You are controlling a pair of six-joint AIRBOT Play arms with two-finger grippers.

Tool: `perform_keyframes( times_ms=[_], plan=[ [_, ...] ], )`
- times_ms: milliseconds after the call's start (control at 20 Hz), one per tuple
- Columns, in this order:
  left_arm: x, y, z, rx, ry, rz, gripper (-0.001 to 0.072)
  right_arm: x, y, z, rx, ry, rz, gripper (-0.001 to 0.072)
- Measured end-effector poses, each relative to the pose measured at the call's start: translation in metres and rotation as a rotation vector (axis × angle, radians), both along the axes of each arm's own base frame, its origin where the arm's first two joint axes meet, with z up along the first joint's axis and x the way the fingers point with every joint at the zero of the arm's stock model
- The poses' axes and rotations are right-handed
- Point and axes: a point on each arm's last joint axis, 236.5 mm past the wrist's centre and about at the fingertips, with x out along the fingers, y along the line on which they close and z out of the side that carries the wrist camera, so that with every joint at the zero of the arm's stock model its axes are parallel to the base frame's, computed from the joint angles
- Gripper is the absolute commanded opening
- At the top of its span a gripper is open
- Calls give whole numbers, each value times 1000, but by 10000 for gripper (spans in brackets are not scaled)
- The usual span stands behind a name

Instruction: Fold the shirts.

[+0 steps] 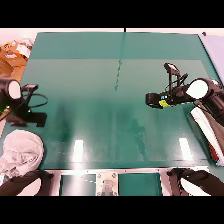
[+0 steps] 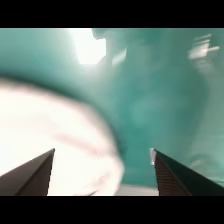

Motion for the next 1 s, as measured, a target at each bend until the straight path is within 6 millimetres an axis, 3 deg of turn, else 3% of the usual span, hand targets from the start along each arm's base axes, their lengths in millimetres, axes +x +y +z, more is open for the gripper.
perform_keyframes(
  times_ms=[150,300,350,450,500,600,750,850,1000],
  plan=[
    [-44,27,-24,86,131,117,705,0,0,0,0,0,0,9],
    [-83,40,-48,119,235,188,703,0,0,0,0,0,0,9],
    [-92,43,-56,120,253,206,629,0,0,0,0,0,0,8],
    [-105,49,-71,123,265,237,137,0,0,0,0,0,0,8],
    [-107,51,-76,121,258,248,25,0,0,0,0,0,0,9],
    [-106,55,-83,112,236,258,19,0,0,0,0,0,0,9],
    [-91,57,-76,90,197,232,19,0,0,0,0,0,0,8],
    [-71,53,-57,78,165,197,18,0,0,0,0,0,0,9],
    [-16,25,-11,45,34,91,19,0,0,0,0,-1,0,8]
  ],
)
